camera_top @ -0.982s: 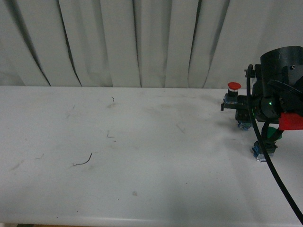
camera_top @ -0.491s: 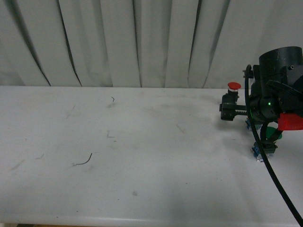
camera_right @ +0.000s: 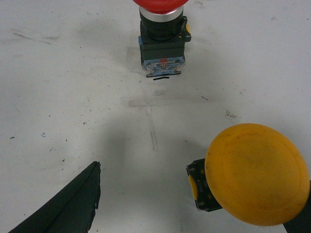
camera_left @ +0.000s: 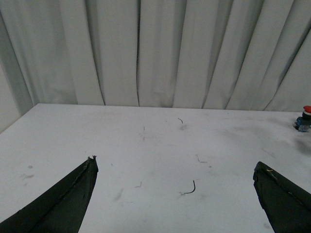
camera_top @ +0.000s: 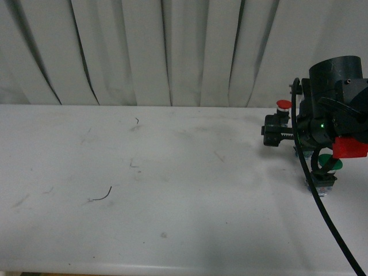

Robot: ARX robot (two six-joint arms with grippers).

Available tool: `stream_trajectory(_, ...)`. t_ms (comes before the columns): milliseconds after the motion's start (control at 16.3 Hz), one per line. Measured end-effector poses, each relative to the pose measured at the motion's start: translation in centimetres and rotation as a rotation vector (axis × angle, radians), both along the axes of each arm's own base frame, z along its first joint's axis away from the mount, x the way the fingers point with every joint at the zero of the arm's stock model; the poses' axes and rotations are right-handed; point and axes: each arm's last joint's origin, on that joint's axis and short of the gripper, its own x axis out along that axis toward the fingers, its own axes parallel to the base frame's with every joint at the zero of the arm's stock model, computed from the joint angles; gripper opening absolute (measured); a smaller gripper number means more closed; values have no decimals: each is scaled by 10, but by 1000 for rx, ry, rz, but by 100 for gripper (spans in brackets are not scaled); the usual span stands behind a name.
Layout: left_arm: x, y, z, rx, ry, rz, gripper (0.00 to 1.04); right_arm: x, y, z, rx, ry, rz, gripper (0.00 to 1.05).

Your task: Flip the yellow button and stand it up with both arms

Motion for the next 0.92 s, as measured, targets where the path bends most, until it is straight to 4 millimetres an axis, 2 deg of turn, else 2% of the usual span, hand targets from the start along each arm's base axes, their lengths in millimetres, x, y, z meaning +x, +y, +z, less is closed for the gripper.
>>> stream_trajectory(430, 0, 0, 0, 0, -1, 0, 98, 1, -3, 1, 1, -6, -4, 98)
stream_trajectory(552, 0, 0, 0, 0, 0, 0, 98, -2, -11, 9, 13, -27, -7, 98)
stream_trajectory(798, 0, 0, 0, 0, 0, 0, 98, -19, -50, 40, 27, -108, -27, 98)
stream_trajectory(859, 0, 0, 0, 0, -1, 0, 98, -29, -62, 55, 38, -142, -31, 98)
stream_trajectory(921, 0, 0, 0, 0, 0, 0, 98, -41, -72, 79, 53, -210, -28, 98)
